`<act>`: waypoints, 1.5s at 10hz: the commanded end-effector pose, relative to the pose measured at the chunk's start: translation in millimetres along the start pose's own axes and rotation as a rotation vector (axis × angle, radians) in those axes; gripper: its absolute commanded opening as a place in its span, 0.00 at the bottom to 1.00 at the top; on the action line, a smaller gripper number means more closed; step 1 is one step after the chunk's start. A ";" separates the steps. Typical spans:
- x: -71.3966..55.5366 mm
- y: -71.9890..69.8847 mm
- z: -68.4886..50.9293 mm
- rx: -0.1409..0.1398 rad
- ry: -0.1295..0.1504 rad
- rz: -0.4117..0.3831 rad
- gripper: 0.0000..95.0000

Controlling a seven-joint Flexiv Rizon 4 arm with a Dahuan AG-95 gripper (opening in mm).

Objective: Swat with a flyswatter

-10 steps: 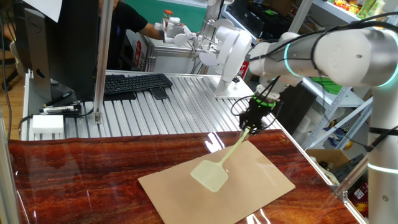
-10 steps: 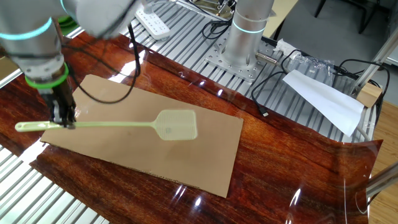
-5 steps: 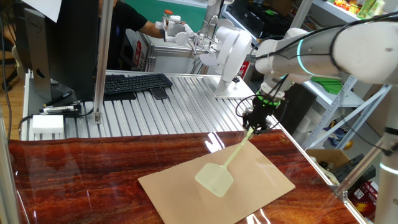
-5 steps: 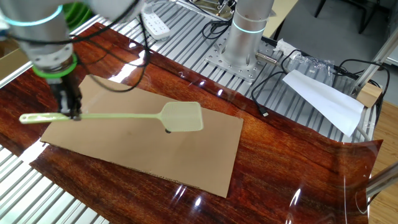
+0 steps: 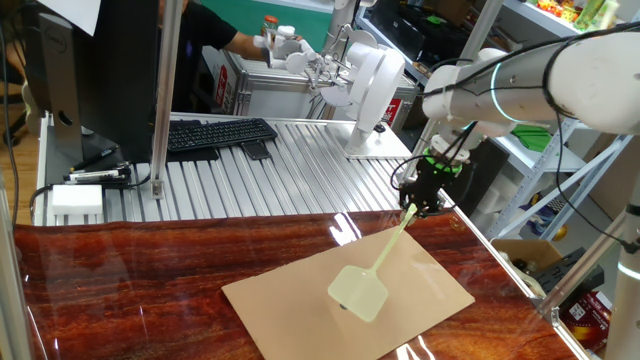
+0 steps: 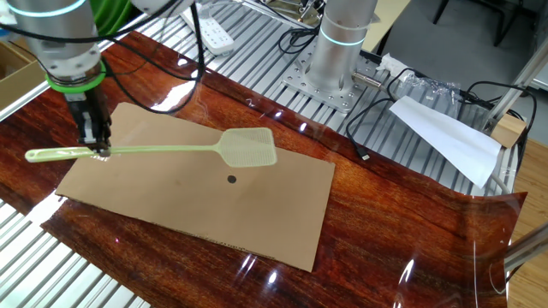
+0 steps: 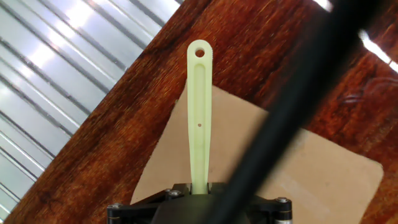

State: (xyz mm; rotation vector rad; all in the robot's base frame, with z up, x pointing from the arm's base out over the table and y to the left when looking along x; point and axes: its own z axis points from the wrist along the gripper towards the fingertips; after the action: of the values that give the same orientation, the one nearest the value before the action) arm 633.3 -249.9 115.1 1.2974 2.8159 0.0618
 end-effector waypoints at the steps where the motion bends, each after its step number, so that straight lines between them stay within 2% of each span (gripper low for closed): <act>1: 2.8 -3.2 -1.9 0.002 -0.046 0.014 0.00; 3: 2.2 -3.3 -2.2 -0.012 -0.077 0.024 0.00; 6: -0.2 -4.0 0.2 -0.019 -0.096 0.016 0.00; 9: -21.3 -4.5 1.3 -0.027 -0.102 -0.009 0.00; 15: -23.8 -5.8 10.0 -0.044 -0.155 -0.014 0.00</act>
State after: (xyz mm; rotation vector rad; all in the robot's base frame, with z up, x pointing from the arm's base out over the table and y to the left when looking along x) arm 642.5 -271.0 105.8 1.2138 2.6730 0.0141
